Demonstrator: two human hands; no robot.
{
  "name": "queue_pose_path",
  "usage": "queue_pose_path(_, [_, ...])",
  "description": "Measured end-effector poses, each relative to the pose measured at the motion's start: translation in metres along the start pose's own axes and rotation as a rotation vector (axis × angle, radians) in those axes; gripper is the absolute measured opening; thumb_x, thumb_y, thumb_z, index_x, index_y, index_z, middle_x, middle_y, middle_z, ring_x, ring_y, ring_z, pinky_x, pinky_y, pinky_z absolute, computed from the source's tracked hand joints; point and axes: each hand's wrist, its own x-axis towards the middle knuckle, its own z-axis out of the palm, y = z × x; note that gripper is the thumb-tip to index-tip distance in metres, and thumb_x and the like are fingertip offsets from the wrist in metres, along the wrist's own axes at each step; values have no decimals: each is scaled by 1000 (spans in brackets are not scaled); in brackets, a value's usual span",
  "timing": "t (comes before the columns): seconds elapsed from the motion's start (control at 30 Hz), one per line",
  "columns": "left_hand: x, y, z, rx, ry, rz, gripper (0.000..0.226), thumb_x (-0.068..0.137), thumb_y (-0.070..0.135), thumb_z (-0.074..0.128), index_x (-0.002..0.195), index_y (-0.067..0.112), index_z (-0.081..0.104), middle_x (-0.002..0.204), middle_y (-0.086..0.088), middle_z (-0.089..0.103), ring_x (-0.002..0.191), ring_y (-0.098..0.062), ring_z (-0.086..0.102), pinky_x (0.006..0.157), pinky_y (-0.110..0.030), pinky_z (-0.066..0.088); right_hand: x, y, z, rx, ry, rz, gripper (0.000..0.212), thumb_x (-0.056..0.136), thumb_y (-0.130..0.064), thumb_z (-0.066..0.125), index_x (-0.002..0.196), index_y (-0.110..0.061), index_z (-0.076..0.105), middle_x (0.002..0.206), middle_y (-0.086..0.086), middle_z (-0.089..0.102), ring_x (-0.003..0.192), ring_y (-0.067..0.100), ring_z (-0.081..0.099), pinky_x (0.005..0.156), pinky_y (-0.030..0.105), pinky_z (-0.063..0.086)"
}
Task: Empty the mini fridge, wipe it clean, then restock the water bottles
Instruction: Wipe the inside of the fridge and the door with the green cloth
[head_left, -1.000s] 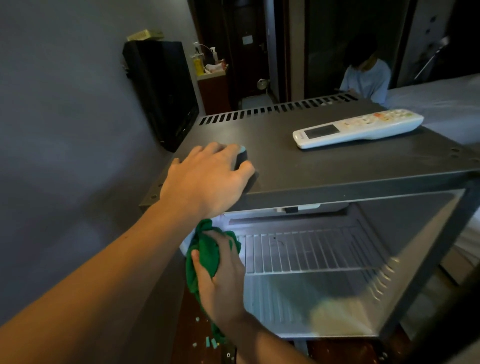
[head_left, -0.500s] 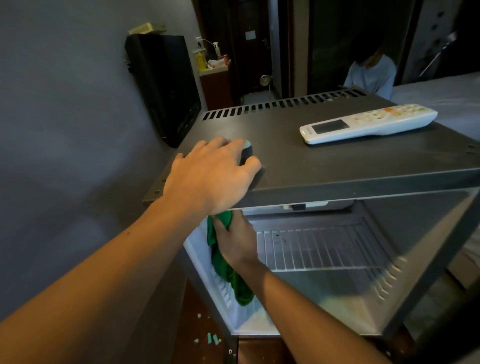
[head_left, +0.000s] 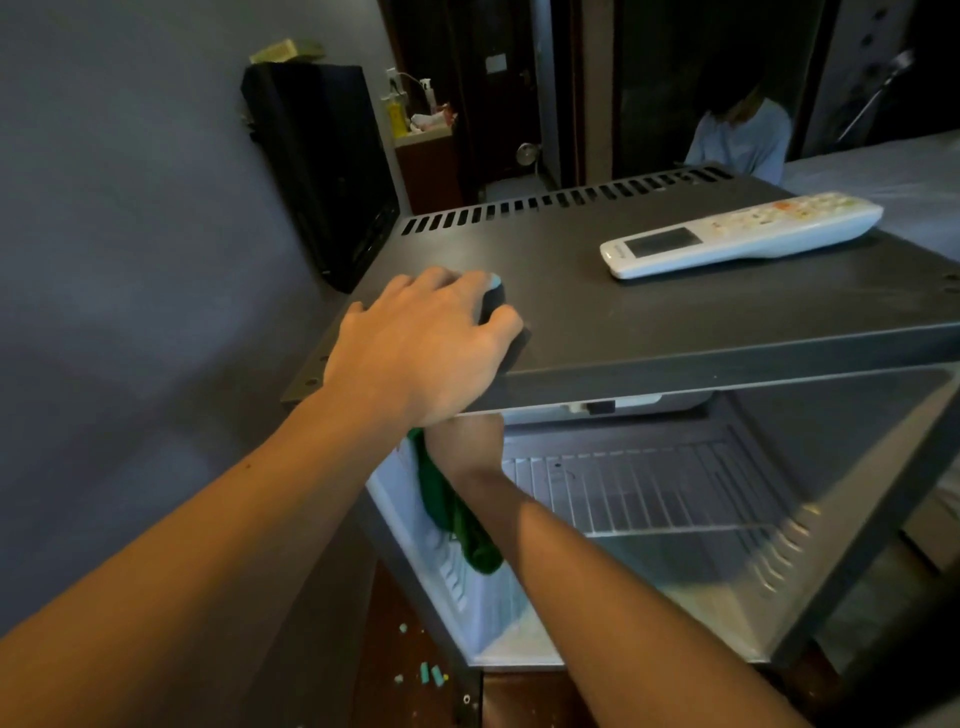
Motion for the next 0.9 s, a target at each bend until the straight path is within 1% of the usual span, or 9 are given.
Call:
queue_pose_path(0.13, [0,0,0,1,1,3,48,97,53,26,143,39,33,147,8,38,134,-22,33,104,-56,29,-9,17,3,171,46,61,28,92,-39,46,95,-14,59,100,15,66,95,34,60,67,29,30])
queue_pose_path(0.23, [-2,1,-1,-1,1,6,48,96,52,26,142,38,34,145,8,39,132,-22,34,103,-57,31,-43,29,6,198,43,-19,35,90,-48,48,113,-22,53,102,5,66,92,25,62,67,27,38])
queue_pose_path(0.33, [-1,1,-1,4,4,9,48,97,51,26,142,37,34,145,7,39,132,-23,35,103,-57,32,-72,30,8,269,58,-123,38,87,-53,50,116,-28,54,105,-6,66,94,13,63,76,25,52])
queue_pose_path(0.43, [-2,0,-1,11,-2,6,49,97,51,25,143,38,32,147,8,37,133,-23,34,104,-58,31,-86,12,9,392,136,-202,38,86,-51,51,118,-31,56,113,-12,62,104,5,59,91,29,51])
queue_pose_path(0.53, [0,1,0,9,-5,9,48,97,51,25,144,39,31,148,8,36,134,-23,32,105,-57,28,-60,-2,5,361,214,-292,31,83,-41,51,106,-20,60,100,2,65,90,19,62,78,34,51])
queue_pose_path(0.6, [1,0,0,4,-2,11,49,97,52,25,144,39,32,148,8,36,134,-23,32,105,-58,29,-29,2,1,178,207,-285,49,78,-46,38,88,-6,65,85,16,67,79,35,62,66,32,38])
queue_pose_path(0.67, [2,0,-1,6,-11,4,50,97,53,25,144,39,30,149,8,35,135,-23,31,105,-59,28,-8,12,-1,112,161,-202,64,78,-50,28,82,0,67,82,22,68,78,39,61,65,29,29])
queue_pose_path(0.8, [0,1,-1,12,-18,0,49,96,53,26,144,39,31,148,9,36,134,-23,32,105,-59,29,-14,29,10,134,110,-37,33,92,-38,51,101,-9,62,96,14,66,91,34,63,71,33,45])
queue_pose_path(0.9, [0,2,-1,8,-10,7,49,96,52,26,143,39,32,147,8,37,134,-23,32,105,-57,29,-49,33,9,127,117,-137,37,90,-40,51,123,-23,55,108,2,64,93,20,62,79,35,53])
